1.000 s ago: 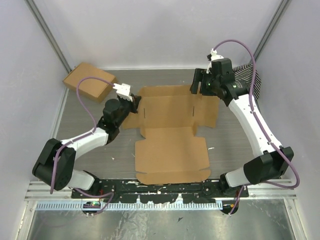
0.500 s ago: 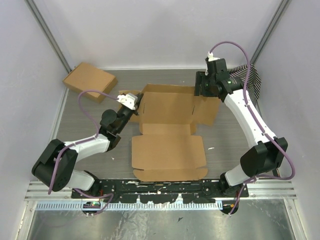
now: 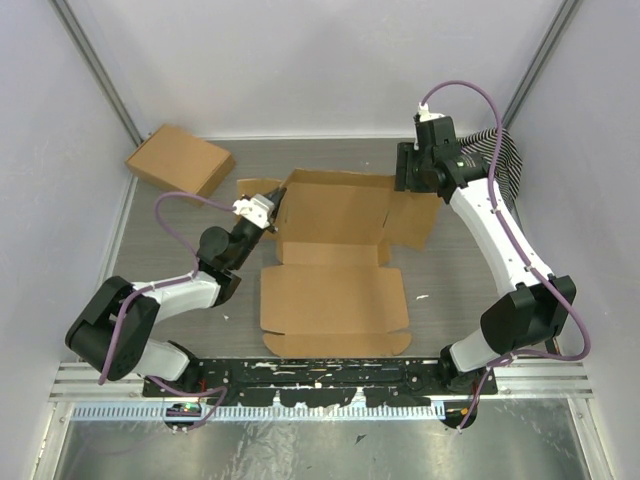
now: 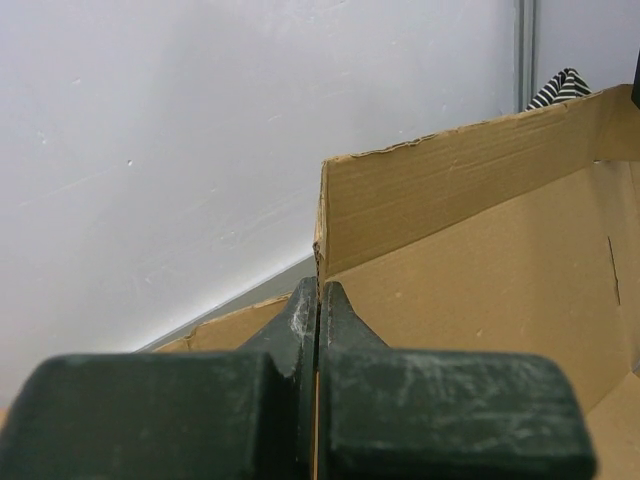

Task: Fold the paper box

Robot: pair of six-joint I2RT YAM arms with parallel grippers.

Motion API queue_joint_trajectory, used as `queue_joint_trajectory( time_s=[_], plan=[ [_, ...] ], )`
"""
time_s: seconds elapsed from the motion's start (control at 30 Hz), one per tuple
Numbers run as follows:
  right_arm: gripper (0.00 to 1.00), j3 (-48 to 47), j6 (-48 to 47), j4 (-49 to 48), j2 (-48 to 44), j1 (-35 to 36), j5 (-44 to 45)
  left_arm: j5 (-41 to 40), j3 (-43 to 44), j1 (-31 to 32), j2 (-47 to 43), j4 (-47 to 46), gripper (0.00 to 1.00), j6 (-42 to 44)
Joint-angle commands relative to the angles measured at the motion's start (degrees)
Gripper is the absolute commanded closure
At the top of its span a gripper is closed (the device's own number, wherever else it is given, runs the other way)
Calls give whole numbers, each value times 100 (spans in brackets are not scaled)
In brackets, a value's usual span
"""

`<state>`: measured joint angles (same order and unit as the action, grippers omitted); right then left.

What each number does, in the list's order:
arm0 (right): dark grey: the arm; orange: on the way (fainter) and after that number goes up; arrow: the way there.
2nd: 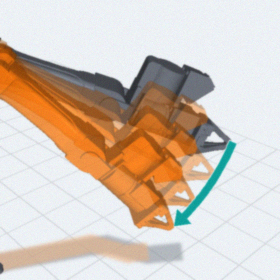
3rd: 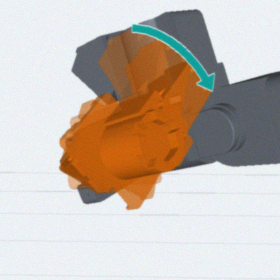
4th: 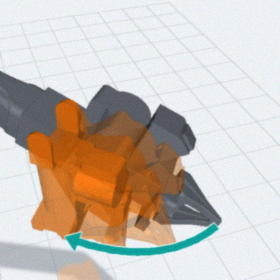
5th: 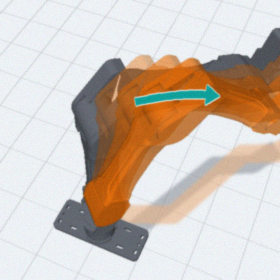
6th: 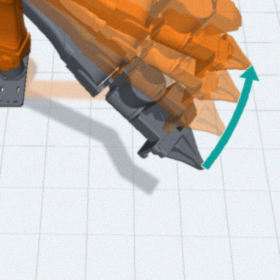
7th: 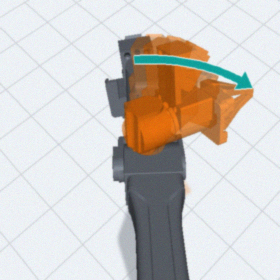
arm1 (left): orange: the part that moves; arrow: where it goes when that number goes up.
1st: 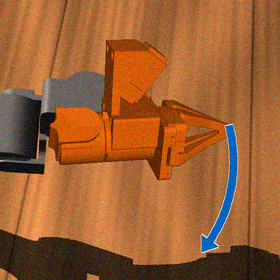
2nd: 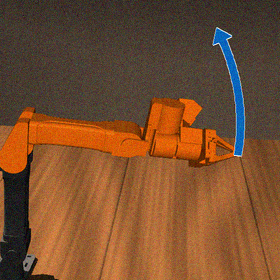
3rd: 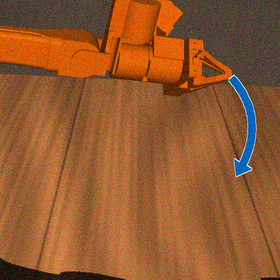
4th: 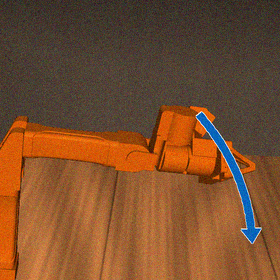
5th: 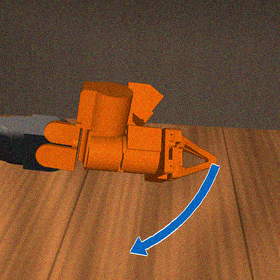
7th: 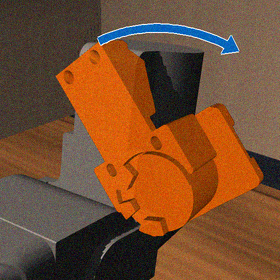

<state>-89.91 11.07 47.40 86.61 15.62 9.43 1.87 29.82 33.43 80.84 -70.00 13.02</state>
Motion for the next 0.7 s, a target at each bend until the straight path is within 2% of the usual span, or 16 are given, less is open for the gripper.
queue_joint_trajectory(
  time_s=[0.0, 0.23, 0.37, 0.57, 0.63, 0.67],
  plan=[
    [38, -258, -76, -175, -232, -30, 91, -45, -40, 14, 26, -480, 100, 153],
    [41, -223, -208, -260, -91, -45, 29, 44, -32, 14, -7, -479, 100, 44],
    [62, -102, -204, -292, -8, -48, -242, 59, -22, 14, 25, -479, 100, 5],
    [83, 187, -128, -293, 96, -45, -402, 6, 20, 14, 63, -463, 100, -124],
    [95, 248, -86, -301, 123, -45, -470, -27, 45, 16, 58, -413, 100, -204],
    [98, 259, -72, -308, 137, -44, -503, -35, 52, 13, 49, -373, 100, -247]
  ],
)
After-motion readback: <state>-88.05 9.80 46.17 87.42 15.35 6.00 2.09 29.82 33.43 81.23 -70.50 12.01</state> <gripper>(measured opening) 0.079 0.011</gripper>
